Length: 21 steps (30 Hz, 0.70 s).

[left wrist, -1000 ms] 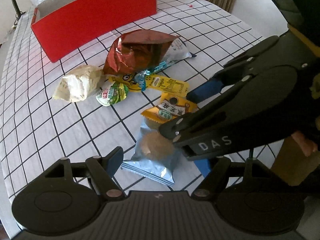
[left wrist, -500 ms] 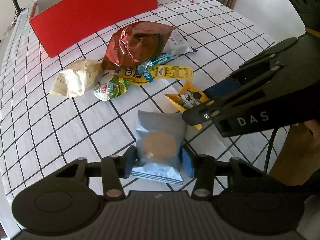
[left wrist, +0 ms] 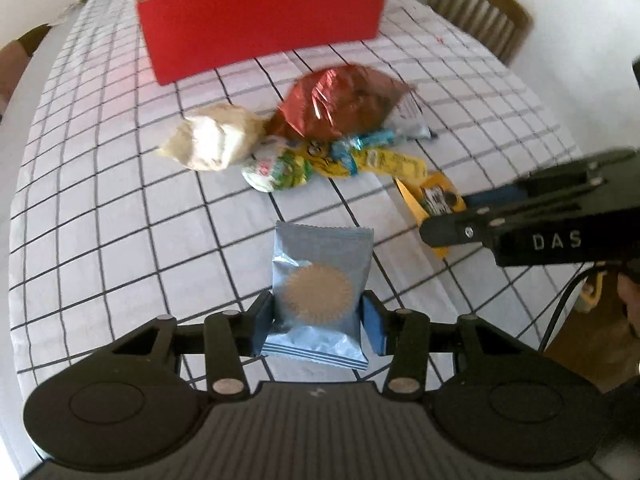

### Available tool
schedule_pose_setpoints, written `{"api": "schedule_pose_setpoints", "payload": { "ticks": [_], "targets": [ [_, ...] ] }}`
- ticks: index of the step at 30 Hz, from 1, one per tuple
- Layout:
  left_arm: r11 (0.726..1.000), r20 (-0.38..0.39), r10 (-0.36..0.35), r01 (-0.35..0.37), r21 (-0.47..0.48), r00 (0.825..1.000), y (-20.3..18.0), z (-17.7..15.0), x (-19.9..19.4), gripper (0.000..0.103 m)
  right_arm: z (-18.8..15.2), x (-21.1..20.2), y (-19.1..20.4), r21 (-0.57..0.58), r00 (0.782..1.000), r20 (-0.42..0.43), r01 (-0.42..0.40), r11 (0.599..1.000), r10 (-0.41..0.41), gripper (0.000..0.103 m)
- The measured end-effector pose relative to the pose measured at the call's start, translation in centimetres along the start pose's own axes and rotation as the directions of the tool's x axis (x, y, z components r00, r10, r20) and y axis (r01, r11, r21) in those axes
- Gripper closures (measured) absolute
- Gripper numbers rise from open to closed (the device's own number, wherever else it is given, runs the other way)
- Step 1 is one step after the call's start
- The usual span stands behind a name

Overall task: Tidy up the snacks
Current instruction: 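Grasp the blue cookie packet with the left tool while the right tool grasps the yellow snack pack, then carry the blue packet and yellow pack over the red box and lower them inside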

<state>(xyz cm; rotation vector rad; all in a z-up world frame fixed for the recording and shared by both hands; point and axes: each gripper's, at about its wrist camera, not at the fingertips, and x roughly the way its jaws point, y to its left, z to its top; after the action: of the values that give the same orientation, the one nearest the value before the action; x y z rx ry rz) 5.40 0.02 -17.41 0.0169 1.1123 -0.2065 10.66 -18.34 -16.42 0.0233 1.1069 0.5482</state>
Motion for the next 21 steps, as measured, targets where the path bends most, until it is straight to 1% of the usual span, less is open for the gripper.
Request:
{"api": "schedule_pose_setpoints", "payload": {
  "ticks": [8, 17, 21],
  "targets": [
    [0.997, 0.064, 0.004, 0.001, -0.081, 0.998, 1.0, 1.0, -2.8, 0.057, 1.4, -2.4, 0.7, 0.001, 0.998, 0.070, -0.004, 1.000, 0.004, 0.068],
    [0.993, 0.152, 0.013, 0.005, -0.116, 0.988, 1.2, 3.4, -6.1, 0.057, 4.1, -5.4, 1.4, -0.030, 0.986, 0.165, 0.008, 1.000, -0.003, 0.068],
    [0.992, 0.199, 0.015, 0.010, -0.123, 0.980, 1.3, 4.7, -7.5, 0.057, 5.5, -6.5, 1.7, -0.048, 0.979, 0.205, 0.020, 0.999, -0.010, 0.068]
  ]
}}
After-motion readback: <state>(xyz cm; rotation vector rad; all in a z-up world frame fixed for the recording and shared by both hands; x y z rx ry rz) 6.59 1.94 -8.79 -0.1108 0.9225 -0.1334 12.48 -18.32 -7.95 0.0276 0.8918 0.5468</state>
